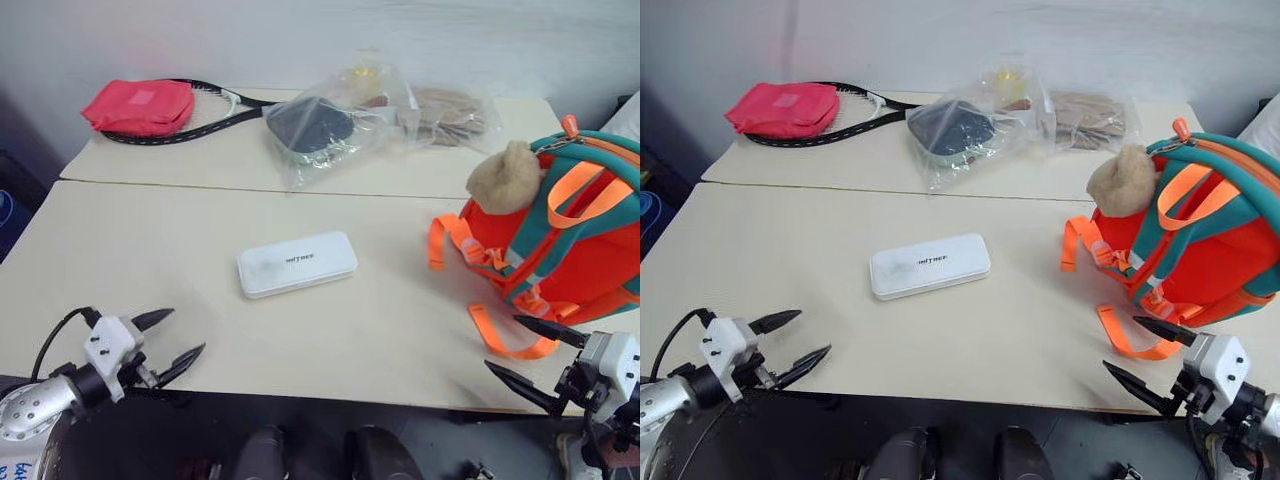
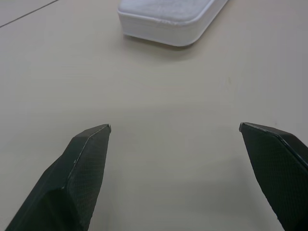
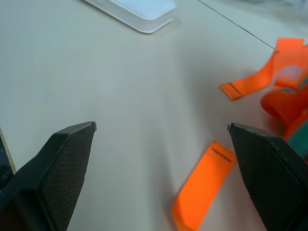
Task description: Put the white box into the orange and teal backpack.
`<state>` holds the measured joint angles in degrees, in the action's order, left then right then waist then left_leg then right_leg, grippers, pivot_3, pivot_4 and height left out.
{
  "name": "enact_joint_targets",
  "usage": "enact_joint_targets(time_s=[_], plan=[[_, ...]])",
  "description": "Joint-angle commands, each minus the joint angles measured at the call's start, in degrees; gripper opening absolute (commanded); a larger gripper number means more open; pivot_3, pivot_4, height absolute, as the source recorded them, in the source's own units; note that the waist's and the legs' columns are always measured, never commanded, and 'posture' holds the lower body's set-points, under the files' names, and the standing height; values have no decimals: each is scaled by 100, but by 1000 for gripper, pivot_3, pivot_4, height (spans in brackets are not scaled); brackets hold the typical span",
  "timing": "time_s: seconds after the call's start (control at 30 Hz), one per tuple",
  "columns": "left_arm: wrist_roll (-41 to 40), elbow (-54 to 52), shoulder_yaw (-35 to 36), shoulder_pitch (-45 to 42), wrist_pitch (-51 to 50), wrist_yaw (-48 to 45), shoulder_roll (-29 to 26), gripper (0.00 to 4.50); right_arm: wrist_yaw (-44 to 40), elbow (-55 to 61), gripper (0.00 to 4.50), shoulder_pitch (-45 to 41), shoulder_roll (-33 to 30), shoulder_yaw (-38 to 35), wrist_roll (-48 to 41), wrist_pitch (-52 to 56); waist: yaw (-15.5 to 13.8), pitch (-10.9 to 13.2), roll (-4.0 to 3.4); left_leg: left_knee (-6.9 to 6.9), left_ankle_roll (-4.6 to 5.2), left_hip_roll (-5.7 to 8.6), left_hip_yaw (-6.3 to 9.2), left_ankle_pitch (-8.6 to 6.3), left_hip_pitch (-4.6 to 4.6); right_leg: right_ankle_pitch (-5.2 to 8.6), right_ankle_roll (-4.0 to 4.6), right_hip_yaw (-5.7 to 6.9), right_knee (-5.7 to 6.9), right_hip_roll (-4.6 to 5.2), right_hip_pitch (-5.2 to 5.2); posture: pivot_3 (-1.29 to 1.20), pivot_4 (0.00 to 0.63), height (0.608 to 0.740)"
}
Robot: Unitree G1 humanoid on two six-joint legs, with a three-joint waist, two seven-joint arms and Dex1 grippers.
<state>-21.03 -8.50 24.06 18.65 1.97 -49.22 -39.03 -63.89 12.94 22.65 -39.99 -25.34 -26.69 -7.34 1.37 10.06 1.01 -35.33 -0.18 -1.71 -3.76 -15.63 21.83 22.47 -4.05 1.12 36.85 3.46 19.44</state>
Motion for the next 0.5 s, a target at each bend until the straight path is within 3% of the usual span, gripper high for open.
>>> enact_joint_targets(time_s=[0.03,0.33,0.47,0.5], plan=[[-51,128,210,-111,230,-140,-133,4500,-48,-118,4485,-218,52,361,190,-213,9,0,-2,0,0,0,0,0,0,0,0,0,1,0,1,0,150,740],[-465,-63,230,-244,-483,-251,-238,4500,526,15,4485,-1078,418,1268,355,157,36,1,-3,-1,-1,-2,-2,-1,-1,0,0,0,11,-1,5,0,150,740],[-892,-389,171,-396,-1133,-247,-281,4500,1010,607,4485,-1713,455,1830,466,1001,37,2,-4,-8,-1,-1,-1,-1,0,0,0,0,15,2,4,0,150,740],[-1002,-487,158,-471,-1320,-160,-253,4500,1175,745,4312,-1932,478,1986,465,1322,48,3,-6,-18,-1,-1,-1,-1,2,0,0,0,21,2,6,0,150,740]])
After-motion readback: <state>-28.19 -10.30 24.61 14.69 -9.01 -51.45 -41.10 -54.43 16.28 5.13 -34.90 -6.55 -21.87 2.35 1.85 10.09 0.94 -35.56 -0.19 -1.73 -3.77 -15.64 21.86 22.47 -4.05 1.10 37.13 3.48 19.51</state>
